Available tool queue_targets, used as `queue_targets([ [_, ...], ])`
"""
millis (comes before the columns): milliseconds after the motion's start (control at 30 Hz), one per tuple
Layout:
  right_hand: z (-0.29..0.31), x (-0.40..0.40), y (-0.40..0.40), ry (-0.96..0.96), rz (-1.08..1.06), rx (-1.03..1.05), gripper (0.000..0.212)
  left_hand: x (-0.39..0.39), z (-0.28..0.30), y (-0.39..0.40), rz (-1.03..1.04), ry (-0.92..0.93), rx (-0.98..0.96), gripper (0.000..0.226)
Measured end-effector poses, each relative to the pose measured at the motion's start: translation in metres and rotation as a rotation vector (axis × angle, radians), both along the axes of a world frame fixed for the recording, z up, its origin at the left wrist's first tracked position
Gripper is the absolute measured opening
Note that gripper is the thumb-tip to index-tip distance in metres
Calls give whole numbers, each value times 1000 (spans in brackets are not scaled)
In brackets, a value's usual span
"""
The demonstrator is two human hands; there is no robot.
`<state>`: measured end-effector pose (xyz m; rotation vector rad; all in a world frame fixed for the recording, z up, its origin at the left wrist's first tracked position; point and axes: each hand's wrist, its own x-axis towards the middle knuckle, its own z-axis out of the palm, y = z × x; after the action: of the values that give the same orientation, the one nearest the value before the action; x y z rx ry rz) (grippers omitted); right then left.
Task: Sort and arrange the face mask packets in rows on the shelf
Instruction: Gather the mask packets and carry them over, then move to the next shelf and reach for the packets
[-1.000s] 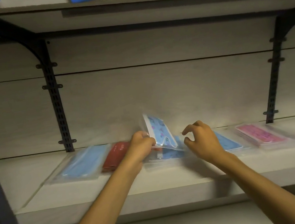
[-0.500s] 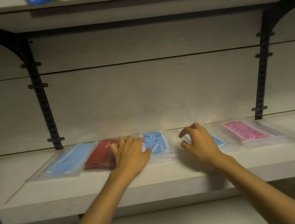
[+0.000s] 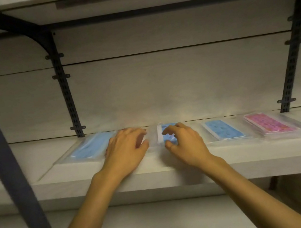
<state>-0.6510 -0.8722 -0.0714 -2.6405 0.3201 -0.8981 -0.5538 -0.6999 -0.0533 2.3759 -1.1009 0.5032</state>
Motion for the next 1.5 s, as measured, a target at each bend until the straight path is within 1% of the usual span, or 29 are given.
queue_targets([
  [133, 4, 14, 59, -52, 86, -30, 32, -2, 0, 52, 51, -5, -14, 39],
  [267, 6, 24, 120, -53, 152, -86, 33, -1, -9, 120, 72, -33, -36, 39],
  [500, -3, 41, 249, -37, 151, -42, 26, 17, -20, 253, 71, 8, -108, 28],
  [633, -5, 62, 323, -32, 166, -19, 24, 44, -20, 326, 60, -4, -103, 29],
  [833, -6, 109, 419, -71, 191, 13, 24, 95, -21, 425, 51, -6, -109, 35],
  [967, -5, 148, 467, -52, 186, 10, 25, 132, -24, 478, 90, 7, -102, 36],
  [1233, -6, 243, 539, -2, 170, -44, 26, 225, -30, 557, 184, 15, -39, 31],
  [1500, -4, 353, 598, 5, 144, -6, 25, 340, -22, 635, 229, 30, -19, 30],
])
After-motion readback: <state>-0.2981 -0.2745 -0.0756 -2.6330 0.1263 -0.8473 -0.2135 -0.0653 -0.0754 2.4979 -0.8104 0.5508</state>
